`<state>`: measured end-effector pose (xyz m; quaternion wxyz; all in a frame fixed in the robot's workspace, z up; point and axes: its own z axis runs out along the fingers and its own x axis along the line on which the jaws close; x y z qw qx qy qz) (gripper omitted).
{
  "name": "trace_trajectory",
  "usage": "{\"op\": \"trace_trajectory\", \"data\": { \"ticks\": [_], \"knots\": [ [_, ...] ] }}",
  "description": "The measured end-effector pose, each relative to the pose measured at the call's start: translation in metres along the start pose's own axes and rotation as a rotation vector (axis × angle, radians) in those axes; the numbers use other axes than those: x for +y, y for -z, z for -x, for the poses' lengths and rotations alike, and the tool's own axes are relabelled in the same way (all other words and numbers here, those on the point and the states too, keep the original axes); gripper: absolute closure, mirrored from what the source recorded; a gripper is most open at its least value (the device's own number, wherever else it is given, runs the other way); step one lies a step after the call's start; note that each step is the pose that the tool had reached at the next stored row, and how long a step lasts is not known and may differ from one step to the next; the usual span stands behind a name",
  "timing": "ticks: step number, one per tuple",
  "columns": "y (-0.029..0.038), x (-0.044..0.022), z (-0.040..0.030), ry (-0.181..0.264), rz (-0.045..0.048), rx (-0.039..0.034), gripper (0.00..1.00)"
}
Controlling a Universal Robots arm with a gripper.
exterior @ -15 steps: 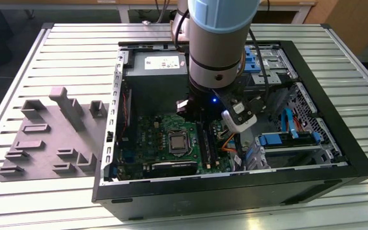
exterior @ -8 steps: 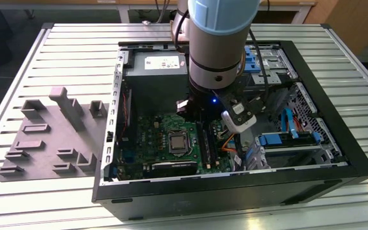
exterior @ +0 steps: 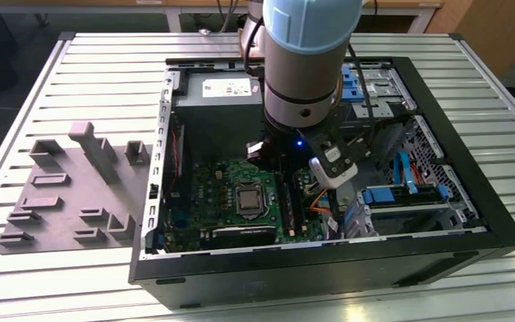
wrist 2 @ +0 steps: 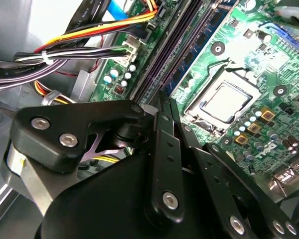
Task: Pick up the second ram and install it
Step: 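Insert the second ram into the second slot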
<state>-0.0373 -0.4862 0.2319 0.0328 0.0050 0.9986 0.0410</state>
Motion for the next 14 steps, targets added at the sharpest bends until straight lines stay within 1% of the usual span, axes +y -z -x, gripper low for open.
{"op": "trace_trajectory", "data": {
  "ticks": [4, 14],
  "knots": [
    [-0.0009, 0.0, -0.0001, 0.0, 0.004, -0.0001, 0.89],
    [-0.0027, -0.0002, -0.0007, 0.0, 0.0056, 0.0, 0.89]
  ]
}}
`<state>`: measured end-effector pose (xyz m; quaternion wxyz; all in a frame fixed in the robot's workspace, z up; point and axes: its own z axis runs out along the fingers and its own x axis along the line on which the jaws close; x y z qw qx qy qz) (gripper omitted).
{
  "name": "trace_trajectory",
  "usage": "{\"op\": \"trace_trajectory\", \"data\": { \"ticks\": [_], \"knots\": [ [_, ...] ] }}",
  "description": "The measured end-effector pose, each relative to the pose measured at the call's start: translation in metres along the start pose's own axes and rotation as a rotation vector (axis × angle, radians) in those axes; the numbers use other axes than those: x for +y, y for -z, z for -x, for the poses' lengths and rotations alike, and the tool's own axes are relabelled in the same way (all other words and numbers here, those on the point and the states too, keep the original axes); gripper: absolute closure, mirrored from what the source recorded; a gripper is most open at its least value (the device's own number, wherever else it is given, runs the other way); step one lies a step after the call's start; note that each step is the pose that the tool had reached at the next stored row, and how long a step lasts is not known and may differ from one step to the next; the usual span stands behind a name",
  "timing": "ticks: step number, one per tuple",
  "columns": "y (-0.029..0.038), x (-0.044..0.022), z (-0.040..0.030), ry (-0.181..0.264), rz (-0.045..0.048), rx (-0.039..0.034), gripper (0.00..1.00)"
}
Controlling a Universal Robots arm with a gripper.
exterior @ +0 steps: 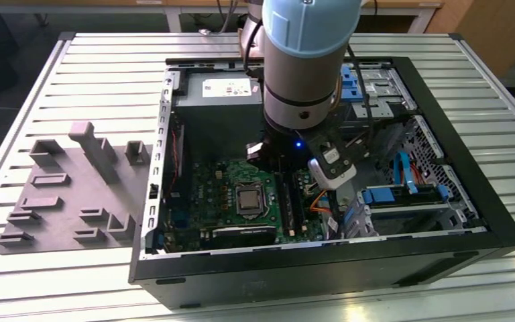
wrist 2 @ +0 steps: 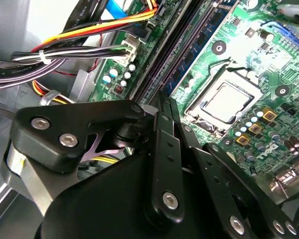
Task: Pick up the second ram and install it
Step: 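Insert the second ram into the second slot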
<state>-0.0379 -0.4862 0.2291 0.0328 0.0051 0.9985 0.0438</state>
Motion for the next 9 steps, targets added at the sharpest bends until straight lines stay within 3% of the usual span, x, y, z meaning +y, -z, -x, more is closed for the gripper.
{"op": "trace_trajectory", "data": {
  "ticks": [9],
  "knots": [
    [-0.0003, -0.0001, -0.0006, 0.0, 0.002, 0.0001, 0.89]
  ]
}}
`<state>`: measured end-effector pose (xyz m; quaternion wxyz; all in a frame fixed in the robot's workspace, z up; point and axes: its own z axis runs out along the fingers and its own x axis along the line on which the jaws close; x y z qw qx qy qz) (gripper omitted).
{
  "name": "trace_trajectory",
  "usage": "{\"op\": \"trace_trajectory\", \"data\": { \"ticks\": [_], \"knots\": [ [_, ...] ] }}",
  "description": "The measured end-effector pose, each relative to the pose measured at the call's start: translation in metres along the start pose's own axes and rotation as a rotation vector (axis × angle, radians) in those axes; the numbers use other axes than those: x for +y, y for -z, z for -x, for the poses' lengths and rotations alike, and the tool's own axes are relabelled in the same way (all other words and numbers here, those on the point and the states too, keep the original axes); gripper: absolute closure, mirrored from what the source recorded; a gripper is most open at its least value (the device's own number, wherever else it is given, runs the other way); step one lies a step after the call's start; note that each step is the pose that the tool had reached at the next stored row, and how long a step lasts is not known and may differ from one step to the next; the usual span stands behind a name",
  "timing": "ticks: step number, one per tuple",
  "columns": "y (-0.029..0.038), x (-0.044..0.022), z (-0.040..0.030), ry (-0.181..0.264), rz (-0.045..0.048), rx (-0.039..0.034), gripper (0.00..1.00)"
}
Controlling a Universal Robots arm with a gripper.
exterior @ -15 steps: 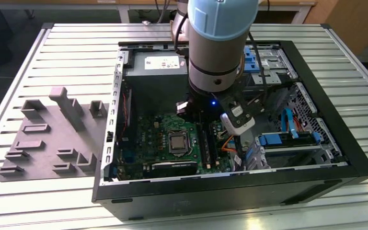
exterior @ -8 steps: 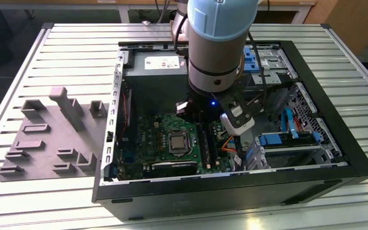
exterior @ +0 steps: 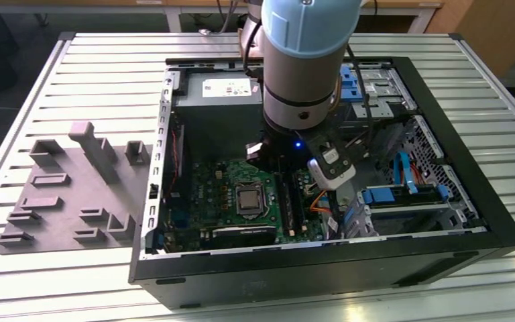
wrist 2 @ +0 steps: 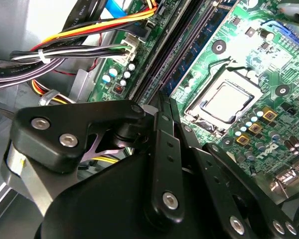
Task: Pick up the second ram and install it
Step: 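Insert the second ram into the second slot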
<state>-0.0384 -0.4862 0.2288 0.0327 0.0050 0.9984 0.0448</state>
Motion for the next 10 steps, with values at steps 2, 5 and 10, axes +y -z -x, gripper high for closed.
{"op": "trace_trajectory", "data": {
  "ticks": [2, 5, 10],
  "knots": [
    [-0.0004, 0.0, 0.0, 0.0, 0.0001, -0.0001, 0.89],
    [-0.0006, 0.0, 0.0, 0.0, 0.0, 0.0, 0.89],
    [-0.0009, -0.0001, 0.0, -0.007, -0.0003, -0.0006, 0.89]
  ]
}}
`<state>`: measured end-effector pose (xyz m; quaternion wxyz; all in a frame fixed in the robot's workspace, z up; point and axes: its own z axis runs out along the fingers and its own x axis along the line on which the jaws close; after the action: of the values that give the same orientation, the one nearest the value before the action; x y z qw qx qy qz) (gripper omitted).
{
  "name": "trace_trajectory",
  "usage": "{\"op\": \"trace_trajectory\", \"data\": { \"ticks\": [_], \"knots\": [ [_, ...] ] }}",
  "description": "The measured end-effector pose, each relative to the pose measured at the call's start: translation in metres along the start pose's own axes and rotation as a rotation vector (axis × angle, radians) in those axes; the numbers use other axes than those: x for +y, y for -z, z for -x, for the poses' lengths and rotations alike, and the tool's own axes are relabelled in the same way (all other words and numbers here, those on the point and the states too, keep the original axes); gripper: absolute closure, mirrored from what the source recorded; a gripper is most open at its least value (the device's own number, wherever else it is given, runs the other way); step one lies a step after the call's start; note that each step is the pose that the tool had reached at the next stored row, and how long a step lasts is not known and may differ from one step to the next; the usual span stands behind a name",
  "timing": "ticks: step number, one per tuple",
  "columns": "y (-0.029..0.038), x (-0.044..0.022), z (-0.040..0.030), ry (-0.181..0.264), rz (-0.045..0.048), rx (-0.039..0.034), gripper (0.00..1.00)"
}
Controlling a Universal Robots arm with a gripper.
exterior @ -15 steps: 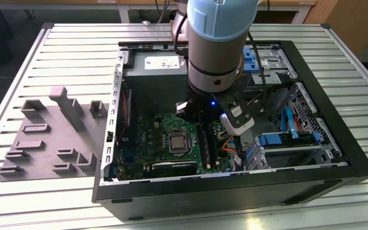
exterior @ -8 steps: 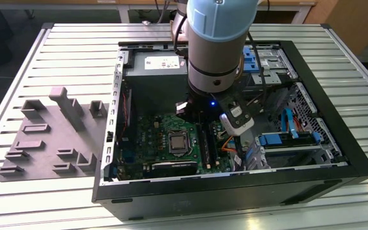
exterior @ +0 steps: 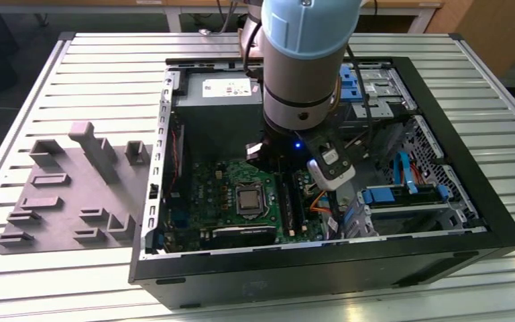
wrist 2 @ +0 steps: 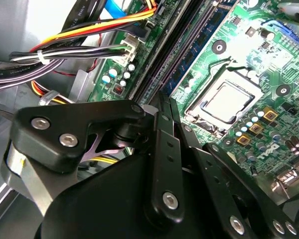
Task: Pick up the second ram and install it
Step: 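Insert the second ram into the second slot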
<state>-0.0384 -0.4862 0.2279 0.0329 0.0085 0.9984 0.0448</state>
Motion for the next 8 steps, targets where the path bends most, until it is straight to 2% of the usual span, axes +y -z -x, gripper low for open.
{"op": "trace_trajectory", "data": {
  "ticks": [8],
  "knots": [
    [-0.0006, -0.0001, 0.0, -0.001, 0.0009, -0.0001, 0.89]
  ]
}}
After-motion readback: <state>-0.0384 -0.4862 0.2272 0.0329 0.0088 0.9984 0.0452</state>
